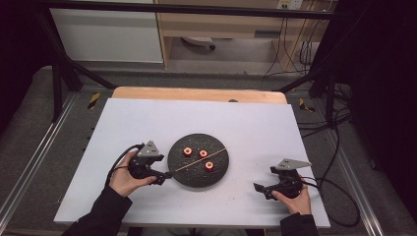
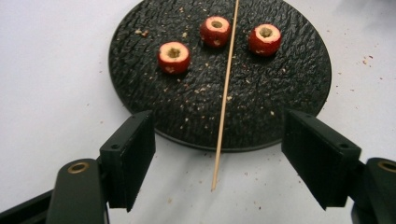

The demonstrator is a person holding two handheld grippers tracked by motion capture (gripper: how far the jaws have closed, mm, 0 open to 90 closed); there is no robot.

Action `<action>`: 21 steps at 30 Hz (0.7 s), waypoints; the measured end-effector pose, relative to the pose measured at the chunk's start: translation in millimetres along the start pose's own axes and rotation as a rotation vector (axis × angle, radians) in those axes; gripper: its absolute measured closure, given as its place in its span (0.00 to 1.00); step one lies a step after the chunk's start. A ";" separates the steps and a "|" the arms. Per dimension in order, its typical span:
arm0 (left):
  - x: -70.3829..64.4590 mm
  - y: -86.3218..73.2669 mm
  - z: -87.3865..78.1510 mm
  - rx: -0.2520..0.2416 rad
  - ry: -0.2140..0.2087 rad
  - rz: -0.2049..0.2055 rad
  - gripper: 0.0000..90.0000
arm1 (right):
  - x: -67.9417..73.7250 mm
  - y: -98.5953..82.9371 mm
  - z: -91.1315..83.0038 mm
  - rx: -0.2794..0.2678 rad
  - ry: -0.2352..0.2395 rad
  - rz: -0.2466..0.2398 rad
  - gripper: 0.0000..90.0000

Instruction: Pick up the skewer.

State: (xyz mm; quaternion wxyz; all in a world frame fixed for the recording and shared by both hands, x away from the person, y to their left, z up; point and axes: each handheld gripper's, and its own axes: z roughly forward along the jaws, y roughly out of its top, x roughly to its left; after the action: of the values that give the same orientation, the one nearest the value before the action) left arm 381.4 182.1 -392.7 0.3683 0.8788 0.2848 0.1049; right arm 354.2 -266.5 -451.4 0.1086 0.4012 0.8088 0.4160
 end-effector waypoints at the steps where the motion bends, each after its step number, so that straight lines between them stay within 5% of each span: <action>1: -0.3 2.2 1.9 0.007 -0.003 0.004 0.29 | -0.1 0.0 -0.2 0.002 0.000 -0.001 0.01; 21: -4.8 29.0 42.3 0.124 -0.029 0.036 0.37 | 0.4 -0.3 1.0 0.007 0.004 0.000 0.01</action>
State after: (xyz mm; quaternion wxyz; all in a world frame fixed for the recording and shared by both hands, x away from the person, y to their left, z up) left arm 406.4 138.1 -402.0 0.3151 0.9063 0.2698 0.0810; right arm 354.3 -265.7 -452.2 0.1055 0.4006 0.8106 0.4139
